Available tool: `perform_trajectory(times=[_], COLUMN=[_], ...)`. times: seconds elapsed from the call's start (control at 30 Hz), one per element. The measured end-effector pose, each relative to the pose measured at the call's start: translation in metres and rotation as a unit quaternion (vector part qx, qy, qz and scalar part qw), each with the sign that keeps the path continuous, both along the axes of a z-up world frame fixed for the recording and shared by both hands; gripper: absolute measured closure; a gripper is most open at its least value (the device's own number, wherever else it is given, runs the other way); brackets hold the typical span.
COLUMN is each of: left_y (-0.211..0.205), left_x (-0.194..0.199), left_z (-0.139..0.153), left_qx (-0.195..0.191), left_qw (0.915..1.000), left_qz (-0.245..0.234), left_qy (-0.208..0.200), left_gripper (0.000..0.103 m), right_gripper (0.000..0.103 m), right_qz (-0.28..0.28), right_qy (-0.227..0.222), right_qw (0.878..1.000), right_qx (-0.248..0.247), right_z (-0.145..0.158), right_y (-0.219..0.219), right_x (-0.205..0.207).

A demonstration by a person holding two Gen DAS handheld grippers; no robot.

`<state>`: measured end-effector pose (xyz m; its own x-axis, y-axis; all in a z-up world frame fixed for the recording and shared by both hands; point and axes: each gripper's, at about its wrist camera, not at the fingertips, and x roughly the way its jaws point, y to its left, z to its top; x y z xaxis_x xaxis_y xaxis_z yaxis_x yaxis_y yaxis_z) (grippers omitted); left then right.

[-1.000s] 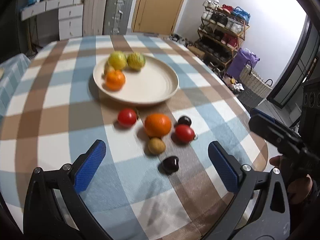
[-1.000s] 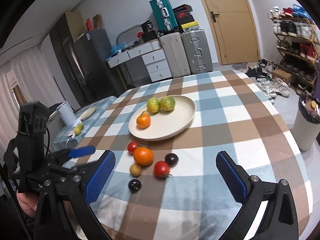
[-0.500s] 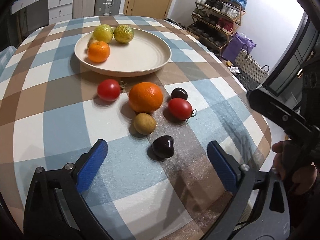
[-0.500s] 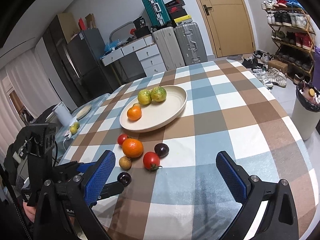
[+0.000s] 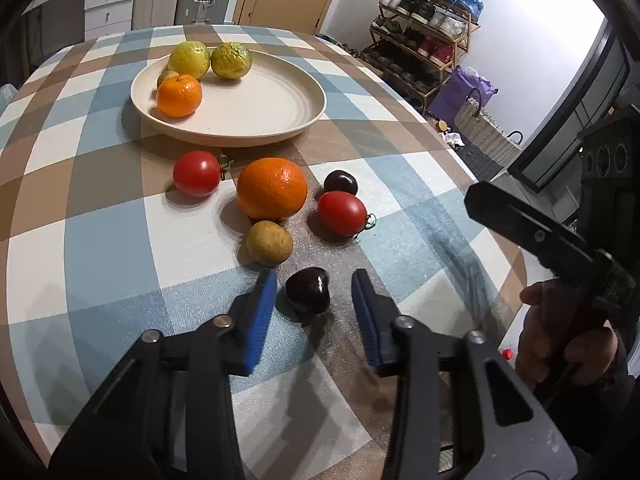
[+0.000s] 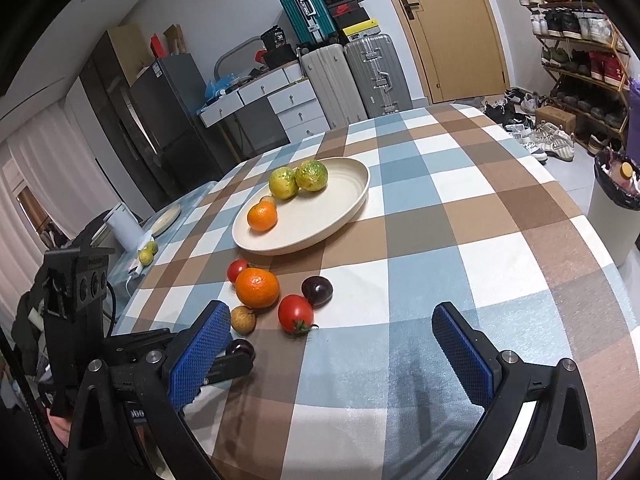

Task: Organize fruits
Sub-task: 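Move the left gripper back toward the dark plum near the tomatoes, then close the left gripper on the dark plum and lift it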

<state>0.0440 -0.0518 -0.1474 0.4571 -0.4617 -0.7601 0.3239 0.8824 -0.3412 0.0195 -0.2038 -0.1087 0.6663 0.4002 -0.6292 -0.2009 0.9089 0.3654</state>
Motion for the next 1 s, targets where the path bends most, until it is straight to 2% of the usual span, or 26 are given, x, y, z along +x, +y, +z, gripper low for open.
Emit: perform_trajectory(times=[0.17, 0.37, 0.53, 0.83, 0.9, 1.0], left_y=[0.003, 0.006, 0.012, 0.038, 0.044, 0.052], left_x=[-0.001, -0.003, -0.007, -0.012, -0.011, -0.010], left_z=[0.000, -0.002, 0.000, 0.012, 0.012, 0.013], left_qx=[0.000, 0.001, -0.020, -0.052, -0.062, -0.071], left_qw=[1.0000, 1.0000, 0.9998, 0.9984, 0.9977, 0.9970], left_qz=[0.002, 0.001, 0.005, 0.021, 0.027, 0.031], left_qy=[0.006, 0.003, 0.005, -0.008, -0.002, -0.001], left_gripper=[0.083, 0.083, 0.083, 0.083, 0.083, 0.083], right_gripper=[0.000, 0.000, 0.000, 0.001, 0.007, 0.018], right_qz=[0.003, 0.007, 0.005, 0.002, 0.010, 0.018], right_qy=[0.004, 0.005, 0.013, 0.057, 0.066, 0.092], right_qw=[1.000, 1.000, 1.000, 0.998, 0.997, 0.993], right_qx=[-0.002, -0.009, -0.015, 0.021, 0.031, 0.073], right_z=[0.000, 0.001, -0.001, -0.015, -0.019, -0.028], right_y=[0.001, 0.006, 0.007, 0.006, 0.009, 0.011], right_x=[0.001, 0.001, 0.006, 0.032, 0.038, 0.050])
